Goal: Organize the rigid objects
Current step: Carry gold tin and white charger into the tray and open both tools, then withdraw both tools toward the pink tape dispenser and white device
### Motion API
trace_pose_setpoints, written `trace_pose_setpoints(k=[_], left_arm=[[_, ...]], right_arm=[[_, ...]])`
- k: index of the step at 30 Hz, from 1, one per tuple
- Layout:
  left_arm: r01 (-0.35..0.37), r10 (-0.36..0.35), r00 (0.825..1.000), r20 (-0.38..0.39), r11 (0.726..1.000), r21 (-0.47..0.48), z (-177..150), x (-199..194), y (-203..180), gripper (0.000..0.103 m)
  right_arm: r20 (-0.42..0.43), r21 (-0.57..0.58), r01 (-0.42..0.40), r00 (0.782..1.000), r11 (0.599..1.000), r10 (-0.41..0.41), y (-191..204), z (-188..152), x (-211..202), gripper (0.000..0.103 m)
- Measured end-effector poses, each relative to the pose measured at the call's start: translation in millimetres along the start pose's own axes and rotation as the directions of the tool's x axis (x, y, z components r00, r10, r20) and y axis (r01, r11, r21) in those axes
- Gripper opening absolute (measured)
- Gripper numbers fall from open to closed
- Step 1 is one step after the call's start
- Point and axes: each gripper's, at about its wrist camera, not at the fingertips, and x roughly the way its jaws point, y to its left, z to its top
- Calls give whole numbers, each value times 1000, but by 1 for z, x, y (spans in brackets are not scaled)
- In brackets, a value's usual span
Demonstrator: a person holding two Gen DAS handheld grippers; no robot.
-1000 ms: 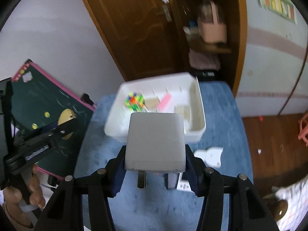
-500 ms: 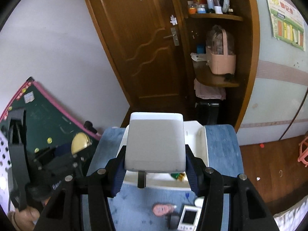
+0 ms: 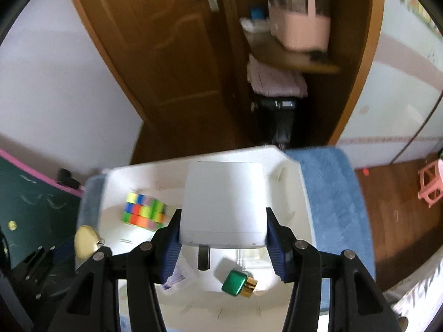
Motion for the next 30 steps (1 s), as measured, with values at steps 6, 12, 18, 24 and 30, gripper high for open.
trace_pose_setpoints(k=[6,12,18,24,30], left_arm=[[18,-16,998,-62,999,33,-3,28,-9,59],[59,-56,995,-88,998,26,-6,32,-10,71],[76,-75,993,-87,997,13,-9,22,-8,81],[67,-67,996,-58,998,12,-17,0,-9,81],[55,-55,998,7,998,31,-31,-40,-18,81]], right_arm=[[-92,-1,49,995,999,-48,0,-9,59,55],[-144,-33,57,988,998,-62,4,-12,85,56],[-128,-47,40,991,998,-46,8,-12,77,63],[-99,-30,4,995,1000,-7,2,-19,50,65],[-52,-59,-24,998,998,21,-1,-31,5,65]])
